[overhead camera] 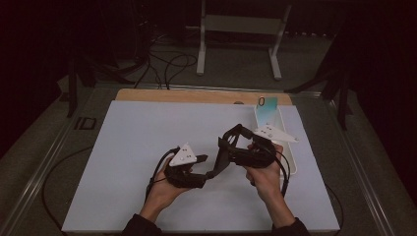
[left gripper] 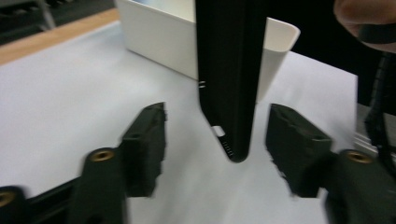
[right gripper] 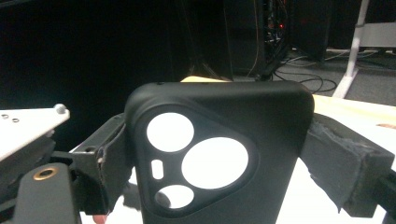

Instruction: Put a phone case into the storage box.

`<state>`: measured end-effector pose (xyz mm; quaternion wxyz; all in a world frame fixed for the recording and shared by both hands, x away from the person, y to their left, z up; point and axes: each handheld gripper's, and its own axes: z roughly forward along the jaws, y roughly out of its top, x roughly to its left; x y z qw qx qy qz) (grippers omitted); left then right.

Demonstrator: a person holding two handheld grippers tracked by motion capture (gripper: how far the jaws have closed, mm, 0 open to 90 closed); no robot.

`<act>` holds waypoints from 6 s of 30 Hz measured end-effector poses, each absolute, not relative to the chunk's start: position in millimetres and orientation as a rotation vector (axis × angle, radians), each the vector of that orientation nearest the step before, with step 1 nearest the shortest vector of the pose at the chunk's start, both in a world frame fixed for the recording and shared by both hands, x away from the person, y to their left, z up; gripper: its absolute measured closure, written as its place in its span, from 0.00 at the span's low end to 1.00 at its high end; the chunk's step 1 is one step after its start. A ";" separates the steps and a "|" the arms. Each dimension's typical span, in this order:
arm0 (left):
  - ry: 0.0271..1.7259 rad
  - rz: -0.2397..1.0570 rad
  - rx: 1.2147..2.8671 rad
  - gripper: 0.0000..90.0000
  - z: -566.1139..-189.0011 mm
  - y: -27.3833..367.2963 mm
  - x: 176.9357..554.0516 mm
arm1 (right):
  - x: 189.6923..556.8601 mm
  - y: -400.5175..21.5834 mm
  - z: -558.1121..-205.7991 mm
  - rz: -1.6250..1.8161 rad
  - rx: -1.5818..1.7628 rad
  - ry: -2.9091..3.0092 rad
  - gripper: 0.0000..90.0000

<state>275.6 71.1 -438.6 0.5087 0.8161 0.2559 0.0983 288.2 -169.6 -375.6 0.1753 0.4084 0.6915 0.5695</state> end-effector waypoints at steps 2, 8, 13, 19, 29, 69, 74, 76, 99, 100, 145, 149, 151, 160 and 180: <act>0.629 0.264 1.953 0.29 -438.7 76.0 274.0 | 288.7 -169.6 -375.7 1.610 1.157 1.959 0.16; 0.703 0.333 1.903 0.11 -438.4 95.4 273.2 | 289.6 -169.6 -375.1 1.605 1.157 1.961 0.16; 0.766 0.393 1.875 0.00 -440.6 115.6 272.4 | 290.8 -170.0 -374.5 1.595 1.153 1.963 0.16; 0.847 0.448 1.837 0.00 -450.1 142.5 269.1 | 292.7 -170.7 -372.3 1.581 1.149 1.967 0.16; 0.917 0.545 1.781 0.00 -462.7 174.9 260.4 | 298.9 -173.5 -367.4 1.553 1.147 1.962 0.16; 1.063 0.685 1.750 0.00 -487.9 228.1 235.3 | 346.4 -212.2 -343.2 1.424 1.202 1.834 0.16; 1.065 0.689 1.753 0.00 -487.4 227.5 235.5 | 355.8 -219.8 -341.4 1.430 1.238 1.815 0.16; 1.063 0.704 1.756 0.00 -487.0 226.7 235.1 | 359.0 -221.6 -341.6 1.412 1.233 1.809 0.16; 1.069 0.700 1.752 0.00 -486.9 229.2 233.1 | 396.6 -252.6 -345.5 1.298 1.323 1.703 0.16; 1.069 0.700 1.752 0.00 -487.0 229.2 233.1 | 398.3 -254.0 -345.2 1.293 1.329 1.696 0.16; 1.070 0.688 1.734 0.01 -486.7 230.6 232.2 | 458.2 -268.1 -406.3 0.968 1.506 1.661 0.16; 1.072 0.687 1.735 0.01 -486.9 230.9 232.2 | 461.5 -267.1 -412.6 0.958 1.527 1.660 0.16; 1.071 0.688 1.733 0.01 -486.6 231.0 232.2 | 463.0 -266.6 -415.0 0.948 1.532 1.662 0.16; 1.070 0.685 1.729 0.01 -486.3 231.2 231.3 | 470.8 -263.6 -426.5 0.904 1.552 1.668 0.15; 1.070 0.678 1.726 0.01 -486.5 231.6 230.3 | 485.9 -259.8 -438.8 0.894 1.532 1.667 0.14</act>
